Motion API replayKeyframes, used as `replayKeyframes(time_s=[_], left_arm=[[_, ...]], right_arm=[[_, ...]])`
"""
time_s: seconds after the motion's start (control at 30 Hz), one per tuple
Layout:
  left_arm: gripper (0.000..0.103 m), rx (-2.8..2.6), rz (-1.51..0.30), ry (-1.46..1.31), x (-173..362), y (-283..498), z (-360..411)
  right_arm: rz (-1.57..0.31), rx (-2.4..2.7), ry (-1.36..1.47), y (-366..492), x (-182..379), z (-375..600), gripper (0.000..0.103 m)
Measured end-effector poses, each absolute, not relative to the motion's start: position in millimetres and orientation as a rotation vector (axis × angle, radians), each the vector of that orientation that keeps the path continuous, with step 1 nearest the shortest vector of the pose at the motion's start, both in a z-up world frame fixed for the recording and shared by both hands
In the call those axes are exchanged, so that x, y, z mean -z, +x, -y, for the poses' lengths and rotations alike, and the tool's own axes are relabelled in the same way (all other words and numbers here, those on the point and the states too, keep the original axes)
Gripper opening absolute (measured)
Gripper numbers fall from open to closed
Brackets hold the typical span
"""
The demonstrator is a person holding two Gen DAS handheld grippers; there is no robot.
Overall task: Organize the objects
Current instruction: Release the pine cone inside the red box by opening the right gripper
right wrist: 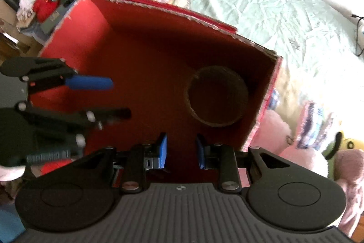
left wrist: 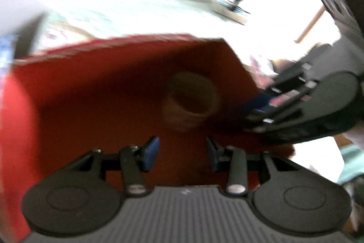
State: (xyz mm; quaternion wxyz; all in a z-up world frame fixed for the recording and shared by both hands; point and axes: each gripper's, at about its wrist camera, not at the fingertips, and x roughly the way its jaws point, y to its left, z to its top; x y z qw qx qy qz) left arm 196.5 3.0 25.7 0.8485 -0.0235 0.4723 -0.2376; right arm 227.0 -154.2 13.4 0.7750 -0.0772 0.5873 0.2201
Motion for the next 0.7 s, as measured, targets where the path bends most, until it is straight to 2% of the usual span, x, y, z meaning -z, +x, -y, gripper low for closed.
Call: replayKeyframes(time_s=[0.2, 0.43, 0.7], left_arm=[[0.041, 0.210, -0.968, -0.029, -32, 206, -41], [0.041, 0.125, -0.935, -0.102, -36, 214, -72], [0.041, 0.146, -0.964, -0.061, -29, 221, -55]], right_arm=[[-1.274, -0.507, -0.104, 235, -1, 131, 0.024], [-1.349, -0.522, -0.050, 244, 11, 123, 0.025], [-1.482, -0.564, -0.196, 238, 40, 104, 0.028]])
